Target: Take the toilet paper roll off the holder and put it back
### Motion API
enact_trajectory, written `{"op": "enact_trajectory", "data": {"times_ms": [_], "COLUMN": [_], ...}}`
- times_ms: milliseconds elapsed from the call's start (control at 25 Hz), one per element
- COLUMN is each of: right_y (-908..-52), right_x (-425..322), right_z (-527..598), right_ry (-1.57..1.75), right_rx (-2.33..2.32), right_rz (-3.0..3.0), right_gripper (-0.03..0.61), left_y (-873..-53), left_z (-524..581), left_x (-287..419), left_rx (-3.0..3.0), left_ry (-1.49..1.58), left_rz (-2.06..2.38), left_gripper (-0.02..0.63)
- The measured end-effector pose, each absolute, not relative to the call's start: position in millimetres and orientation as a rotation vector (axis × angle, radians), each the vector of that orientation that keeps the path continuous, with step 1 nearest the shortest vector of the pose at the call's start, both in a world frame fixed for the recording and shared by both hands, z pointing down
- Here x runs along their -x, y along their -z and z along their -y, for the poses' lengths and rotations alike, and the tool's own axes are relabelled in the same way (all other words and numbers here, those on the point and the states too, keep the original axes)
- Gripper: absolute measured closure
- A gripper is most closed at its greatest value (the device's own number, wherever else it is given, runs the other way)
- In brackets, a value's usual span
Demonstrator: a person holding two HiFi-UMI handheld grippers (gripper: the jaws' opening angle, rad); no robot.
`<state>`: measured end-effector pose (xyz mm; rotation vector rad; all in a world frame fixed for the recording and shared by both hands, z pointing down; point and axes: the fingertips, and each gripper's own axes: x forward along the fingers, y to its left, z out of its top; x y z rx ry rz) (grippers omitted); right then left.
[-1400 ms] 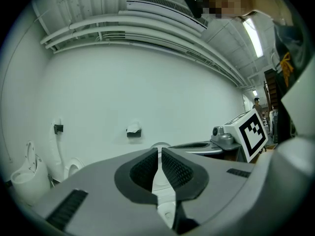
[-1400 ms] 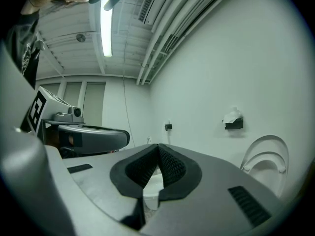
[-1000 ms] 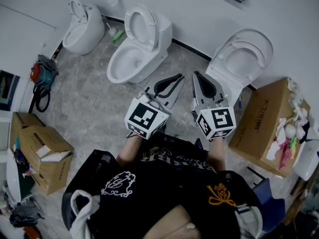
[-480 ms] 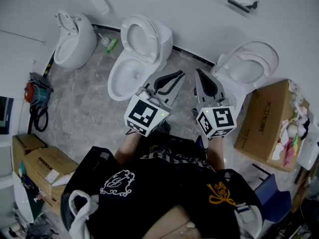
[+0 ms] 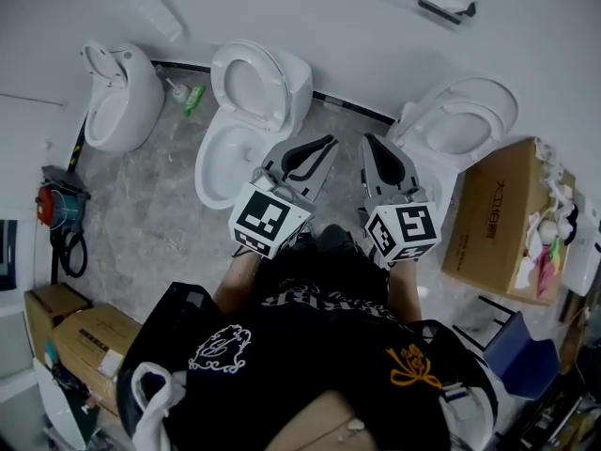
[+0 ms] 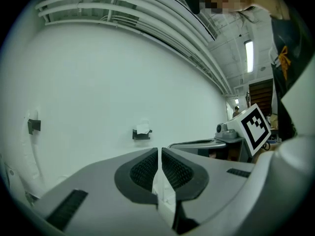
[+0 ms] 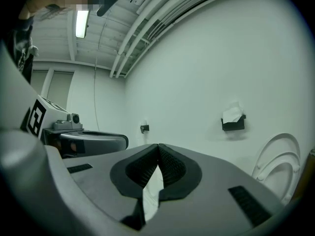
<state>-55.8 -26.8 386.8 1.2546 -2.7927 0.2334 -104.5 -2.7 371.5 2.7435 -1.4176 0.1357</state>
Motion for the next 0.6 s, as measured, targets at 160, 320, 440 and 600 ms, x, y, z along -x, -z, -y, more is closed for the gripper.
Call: {"op": "enact_trajectory", "data": {"times_ms": [160,320,440,600], "right_y": [-385.3,-387.1,-389.3,-387.0], "right_x": [54.7,51.7,49.4,47.6], "right_z": [38.0,54.0,69.8,101.0], "right_ry": [-0.239,-0.236,-0.234,-0.219], "right_rx": [-1.309,-1.345,-1.360,-1.368], "right_rz": [2.769,2.745,2.730,2.722], "right_gripper": [0.565,0.565,0.565,0.565], "left_y": [-373.0,-375.9,-377.8,-377.1], "left_z": [15.4,32.2,49.9,79.6], "left_x": [103.7,100.3,99.9,99.7], "left_rx": [-2.767,-2.790,-2.791,-2.798], "left_ry": [-0.138,-0.148,-0.141,-0.135], "left_rz": [1.361,1.310,1.297,1.296], "left_gripper": [0.577,0.577,0.577,0.577]}}
